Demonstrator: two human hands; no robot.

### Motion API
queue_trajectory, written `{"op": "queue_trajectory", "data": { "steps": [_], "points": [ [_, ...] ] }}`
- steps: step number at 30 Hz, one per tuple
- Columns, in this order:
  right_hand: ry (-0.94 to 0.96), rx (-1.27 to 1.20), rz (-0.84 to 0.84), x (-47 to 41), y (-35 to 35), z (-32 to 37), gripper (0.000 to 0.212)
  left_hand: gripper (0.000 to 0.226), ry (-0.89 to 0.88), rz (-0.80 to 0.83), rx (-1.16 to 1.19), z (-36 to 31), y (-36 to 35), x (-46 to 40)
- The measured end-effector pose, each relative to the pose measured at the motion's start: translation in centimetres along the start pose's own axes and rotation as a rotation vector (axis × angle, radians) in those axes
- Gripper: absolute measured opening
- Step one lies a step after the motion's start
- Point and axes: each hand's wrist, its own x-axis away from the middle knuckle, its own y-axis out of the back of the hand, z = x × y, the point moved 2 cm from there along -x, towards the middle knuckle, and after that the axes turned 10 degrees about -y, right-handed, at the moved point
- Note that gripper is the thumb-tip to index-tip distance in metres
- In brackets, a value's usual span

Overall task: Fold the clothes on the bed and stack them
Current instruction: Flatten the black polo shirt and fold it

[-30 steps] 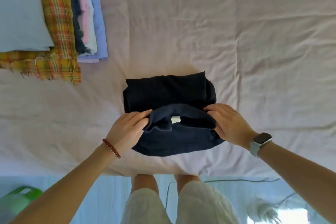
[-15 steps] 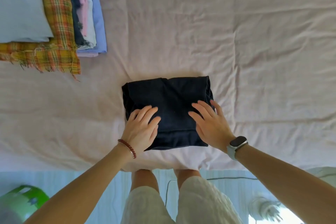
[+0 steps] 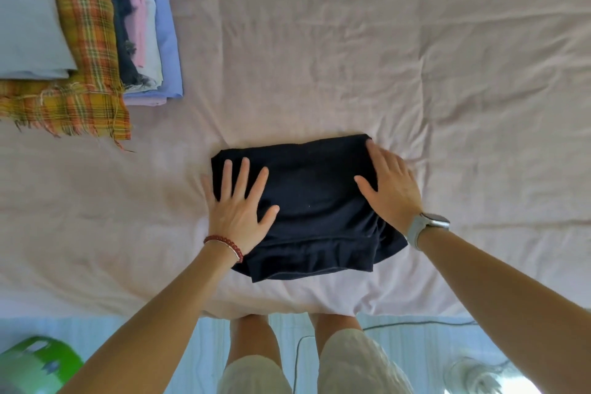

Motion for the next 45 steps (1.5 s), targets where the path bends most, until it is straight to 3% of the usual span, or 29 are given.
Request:
{"op": "queue_trajectory", "data": {
  "steps": [2,5,10,12,13,16,19,22,24,26,28,30,33,36,39,41,43,45],
  "points": [
    [-0.289,-0.370,0.047,1.4,0.4,-0.5,0.072,0.071,-0.097,-0.098,-0.029,-2.2,0.2,0.8],
    [-0.550,-0.706,0.257,3.5,-0.2,-0.5,0.058,0.079,-0.161,0.024,-0.028,-4.7,-1.1,1.7],
    [-0.461,-0.820,0.308,3.7,1.0,1.8,0.031,0.076,-0.101,0.285,-0.008,-4.8,-2.9,0.3],
    [-0.318,-0.844,0.328,4.2,2.2,4.2,0.037,0.060,-0.109,0.194,0.165,-4.2,-1.9,0.1],
    [-0.234,-0.832,0.350,4.6,2.7,5.7,0.044,0.047,-0.076,0.067,0.325,-3.7,-0.7,0.4],
    [-0.026,-0.709,0.463,6.1,2.2,10.7,0.063,0.019,0.267,-0.326,0.874,0.2,1.7,2.7],
    [0.074,-0.598,0.590,6.6,-0.2,15.9,0.071,0.021,0.712,-0.267,1.457,3.5,2.1,4.3],
    [0.038,-0.553,0.757,6.8,-2.4,18.2,0.067,0.029,0.840,-0.191,1.560,4.4,1.6,4.8],
    [-0.010,-0.656,0.679,6.6,-2.6,18.0,0.051,0.023,0.753,-0.214,1.526,3.9,1.4,4.6],
    [0.029,-0.626,0.392,6.0,-1.9,17.0,0.040,0.011,0.598,-0.213,1.400,3.1,0.7,4.2],
    [0.206,-0.392,0.063,4.6,-1.1,16.5,0.038,0.043,0.562,-0.148,1.235,1.9,-0.3,3.8],
    [0.370,-0.092,-0.065,2.5,-0.8,17.0,0.041,0.068,0.654,-0.165,1.168,1.2,-0.7,3.6],
    [0.408,0.203,0.221,-1.1,-1.3,18.7,0.061,0.056,0.702,-0.275,1.324,1.8,-0.9,3.2],
    [0.335,0.259,0.506,-3.7,-1.5,20.4,0.075,0.042,0.696,-0.244,1.460,2.7,-0.7,3.1],
    [0.179,0.139,0.719,-4.3,0.0,20.5,0.051,0.022,0.591,-0.101,1.617,3.7,0.7,3.6],
    [0.081,-0.008,0.854,-3.4,1.4,18.6,0.033,0.020,0.466,0.101,1.702,4.8,1.9,3.7],
    [-0.017,-0.257,0.932,-1.7,2.4,15.8,0.026,0.023,0.279,0.307,1.627,5.8,3.7,2.9],
    [-0.127,-0.515,0.856,0.1,2.5,12.9,0.029,0.027,0.172,0.337,1.394,6.3,4.9,1.0]
  ]
}}
